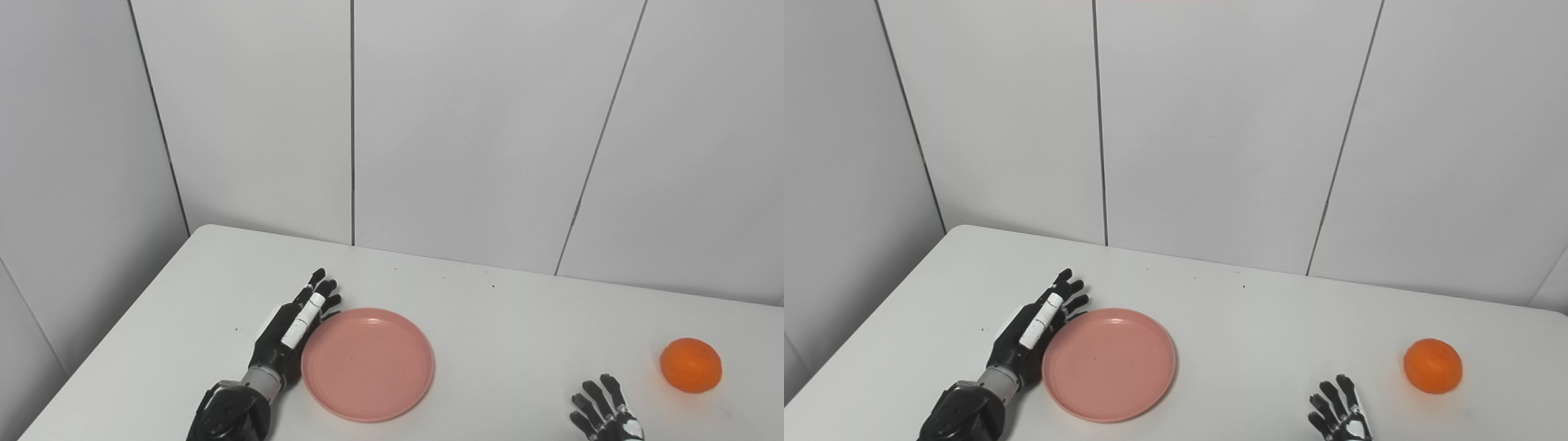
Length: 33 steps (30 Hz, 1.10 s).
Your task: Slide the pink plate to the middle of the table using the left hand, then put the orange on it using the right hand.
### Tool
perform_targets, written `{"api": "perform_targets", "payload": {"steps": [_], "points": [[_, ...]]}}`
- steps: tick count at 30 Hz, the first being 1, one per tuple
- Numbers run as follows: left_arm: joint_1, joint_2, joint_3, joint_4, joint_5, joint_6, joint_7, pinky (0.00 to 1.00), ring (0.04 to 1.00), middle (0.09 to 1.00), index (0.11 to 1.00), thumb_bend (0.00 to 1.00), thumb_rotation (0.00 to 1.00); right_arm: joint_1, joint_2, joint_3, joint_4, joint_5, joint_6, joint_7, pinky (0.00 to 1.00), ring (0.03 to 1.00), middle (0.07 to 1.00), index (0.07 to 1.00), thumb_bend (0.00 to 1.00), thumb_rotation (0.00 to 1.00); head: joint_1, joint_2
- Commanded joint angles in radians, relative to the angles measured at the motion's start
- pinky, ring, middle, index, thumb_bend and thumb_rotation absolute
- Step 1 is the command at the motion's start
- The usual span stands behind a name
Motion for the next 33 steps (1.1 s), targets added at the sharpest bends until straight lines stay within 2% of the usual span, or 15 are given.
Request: {"api": "perform_targets", "payload": {"steps": [1, 5, 9, 14, 17, 21, 28, 33], "points": [[-0.019, -0.005, -0.005, -0.017, -0.013, -0.013, -0.016, 0.90, 0.946, 0.982, 1.000, 0.83, 0.71, 0.038, 0.010, 0.006, 0.024, 0.003, 0.017, 0.000, 0.87, 0.877, 0.905, 0.946, 0.72, 0.99, 0.001, 0.000], [-0.018, -0.009, -0.011, -0.016, -0.005, -0.015, -0.017, 0.88, 0.942, 0.984, 1.000, 0.82, 0.72, 0.037, 0.012, 0.006, 0.024, 0.004, 0.018, -0.001, 0.87, 0.875, 0.906, 0.947, 0.72, 0.99, 0.001, 0.002], [-0.016, -0.013, -0.017, -0.013, -0.006, -0.018, -0.021, 0.84, 0.929, 0.973, 0.994, 0.88, 0.71, 0.038, 0.014, 0.006, 0.019, 0.002, 0.024, -0.005, 0.87, 0.876, 0.902, 0.943, 0.72, 0.99, -0.001, 0.003], [-0.014, -0.031, -0.023, -0.024, -0.007, -0.006, -0.014, 0.85, 0.924, 0.964, 0.980, 0.90, 0.68, 0.039, 0.014, 0.010, 0.014, -0.001, 0.030, -0.007, 0.87, 0.877, 0.906, 0.949, 0.71, 1.00, -0.005, 0.006], [-0.011, -0.043, -0.032, -0.036, 0.016, 0.010, 0.008, 0.85, 0.908, 0.953, 0.969, 0.92, 0.68, 0.040, 0.015, 0.012, 0.011, -0.003, 0.030, -0.009, 0.88, 0.877, 0.904, 0.945, 0.71, 1.00, -0.008, 0.009], [-0.002, -0.073, -0.037, -0.063, 0.047, 0.035, 0.063, 0.85, 0.904, 0.937, 0.952, 0.89, 0.70, 0.042, 0.017, 0.015, 0.008, -0.006, 0.030, -0.012, 0.87, 0.876, 0.904, 0.944, 0.71, 1.00, -0.015, 0.014], [0.010, -0.112, -0.040, -0.108, 0.071, 0.090, 0.120, 0.89, 0.928, 0.963, 0.970, 0.87, 0.74, 0.045, 0.019, 0.025, -0.011, -0.012, 0.037, -0.015, 0.87, 0.876, 0.907, 0.948, 0.70, 1.00, -0.042, 0.035], [0.012, -0.121, -0.051, -0.127, 0.088, 0.106, 0.133, 0.86, 0.925, 0.968, 0.979, 0.89, 0.76, 0.047, 0.034, 0.035, -0.041, -0.031, 0.069, -0.031, 0.85, 0.870, 0.898, 0.939, 0.72, 1.00, -0.096, 0.080]]}}
